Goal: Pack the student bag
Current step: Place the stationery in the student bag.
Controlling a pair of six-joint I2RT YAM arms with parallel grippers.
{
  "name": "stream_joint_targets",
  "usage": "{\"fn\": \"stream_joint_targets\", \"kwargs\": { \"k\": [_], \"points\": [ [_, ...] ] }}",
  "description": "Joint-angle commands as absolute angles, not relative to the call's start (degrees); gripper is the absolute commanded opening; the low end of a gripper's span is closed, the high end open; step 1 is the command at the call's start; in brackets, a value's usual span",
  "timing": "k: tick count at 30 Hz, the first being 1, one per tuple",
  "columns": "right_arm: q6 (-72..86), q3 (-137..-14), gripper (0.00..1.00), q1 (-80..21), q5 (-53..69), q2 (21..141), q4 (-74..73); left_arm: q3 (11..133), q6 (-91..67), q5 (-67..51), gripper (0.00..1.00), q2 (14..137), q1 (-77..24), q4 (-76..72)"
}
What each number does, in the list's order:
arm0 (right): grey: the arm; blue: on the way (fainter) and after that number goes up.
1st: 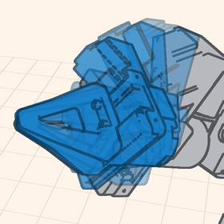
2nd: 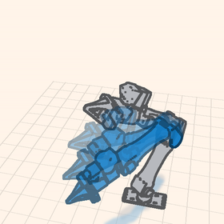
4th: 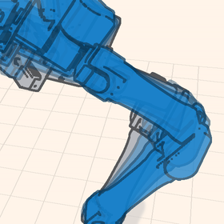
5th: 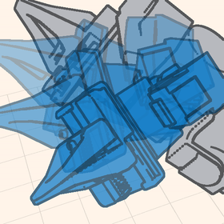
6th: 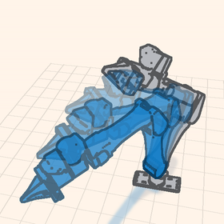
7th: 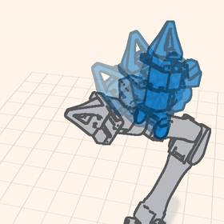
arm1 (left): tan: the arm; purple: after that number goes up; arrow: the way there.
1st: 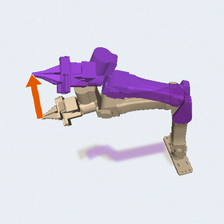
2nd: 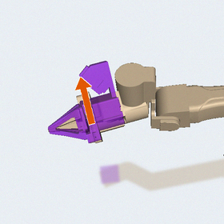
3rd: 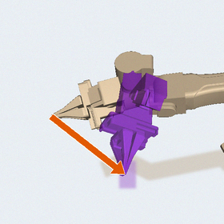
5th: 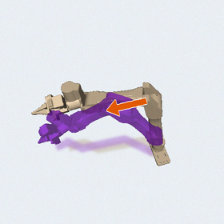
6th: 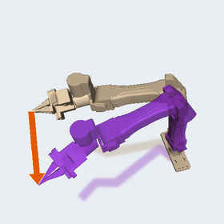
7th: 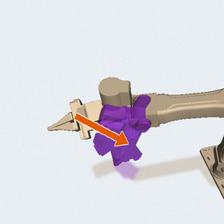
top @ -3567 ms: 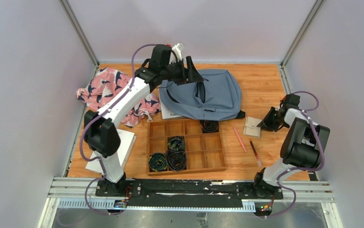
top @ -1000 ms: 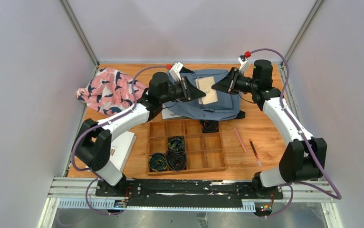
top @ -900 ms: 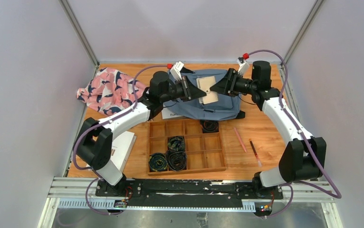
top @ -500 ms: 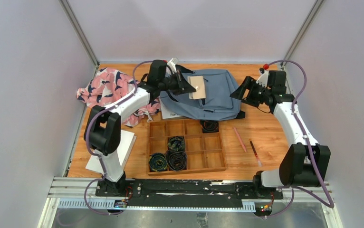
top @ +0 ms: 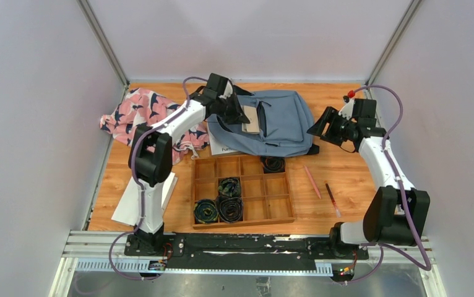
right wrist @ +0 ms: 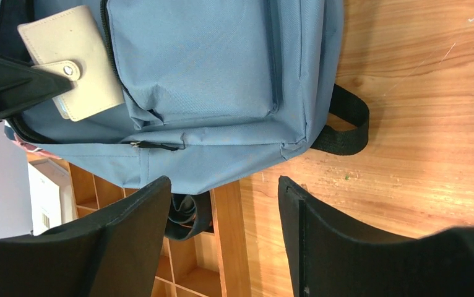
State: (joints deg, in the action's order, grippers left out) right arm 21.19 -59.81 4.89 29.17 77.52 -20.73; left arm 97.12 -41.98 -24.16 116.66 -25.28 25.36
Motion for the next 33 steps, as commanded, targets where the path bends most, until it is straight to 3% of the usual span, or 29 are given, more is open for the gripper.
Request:
{"fn": "stream_joint_targets", "kwargs": {
  "k": [1, 6, 16, 20, 24, 33],
  "points": [
    [21.55, -58.20, 0.69, 6.75, 33.59, 77.38, -18.19, 98.64, -43.75, -24.22, 0.00, 119.02, -25.95, 27.03],
    [21.91, -57.75, 0.70, 7.21, 35.85, 77.86, -18.17, 101.76, -45.65, -31.48, 0.00, 123.95, -26.54, 25.95],
    [22.94, -55.66, 0.70, 7.38, 37.67, 77.38, -16.92, 113.76, -40.30, -30.36, 0.00, 127.35, -26.37, 36.43],
    [24.37, -54.30, 0.73, 7.95, 33.64, 77.54, -17.40, 115.03, -39.20, -32.53, 0.00, 128.36, -26.37, 36.98],
    [28.19, -54.88, 0.76, 10.34, 37.97, 80.58, -16.21, 116.76, -38.26, -32.26, 0.00, 130.49, -26.37, 39.44],
    [28.09, -55.78, 0.74, 10.37, 34.69, 79.66, -17.54, 117.30, -40.31, -32.67, 0.00, 130.70, -26.72, 39.73]
  ]
}}
